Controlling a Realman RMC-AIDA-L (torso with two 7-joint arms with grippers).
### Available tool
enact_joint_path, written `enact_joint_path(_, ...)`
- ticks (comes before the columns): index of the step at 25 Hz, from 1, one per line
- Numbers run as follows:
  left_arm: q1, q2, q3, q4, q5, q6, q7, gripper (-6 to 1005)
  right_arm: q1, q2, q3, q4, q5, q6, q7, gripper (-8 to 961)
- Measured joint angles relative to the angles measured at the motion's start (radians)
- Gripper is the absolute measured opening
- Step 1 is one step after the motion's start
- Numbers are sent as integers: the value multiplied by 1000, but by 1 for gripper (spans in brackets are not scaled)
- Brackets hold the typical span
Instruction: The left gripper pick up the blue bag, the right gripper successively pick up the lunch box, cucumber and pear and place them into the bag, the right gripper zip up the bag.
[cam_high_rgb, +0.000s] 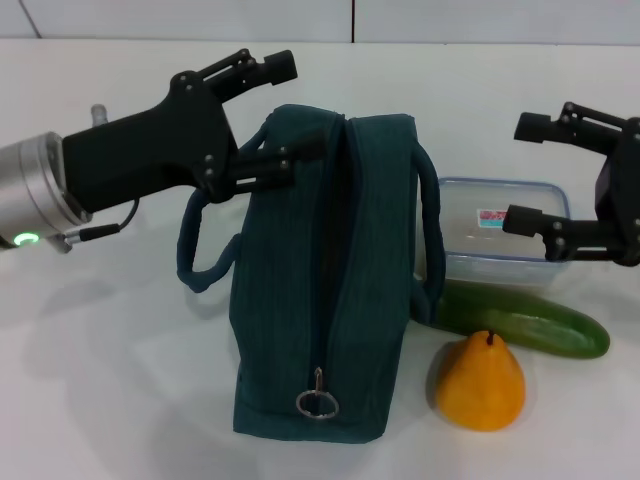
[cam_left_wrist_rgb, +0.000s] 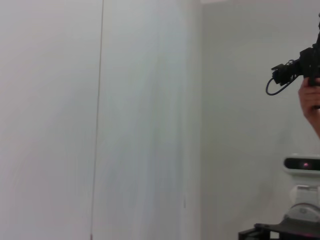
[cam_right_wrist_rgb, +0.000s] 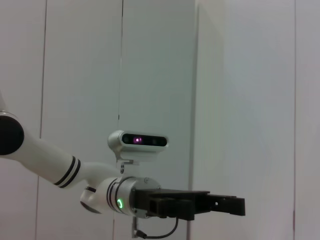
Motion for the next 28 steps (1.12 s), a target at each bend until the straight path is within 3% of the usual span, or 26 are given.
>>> enact_joint_path(7, 24, -19, -25, 4, 4, -5, 40, 885, -15, 16, 18, 2, 4, 1, -39, 856)
enact_joint_path(18, 11, 5, -23, 20, 8, -5, -32, 884, -12, 24, 40, 1, 5, 17, -54, 856)
enact_joint_path(25, 16, 34, -25, 241, 121, -8, -416, 884, 0, 21, 53, -3, 5, 17, -51, 856)
enact_joint_path(28, 16, 34, -25, 290, 171, -9, -525, 884, 4, 21, 54, -3, 3, 21, -51, 856)
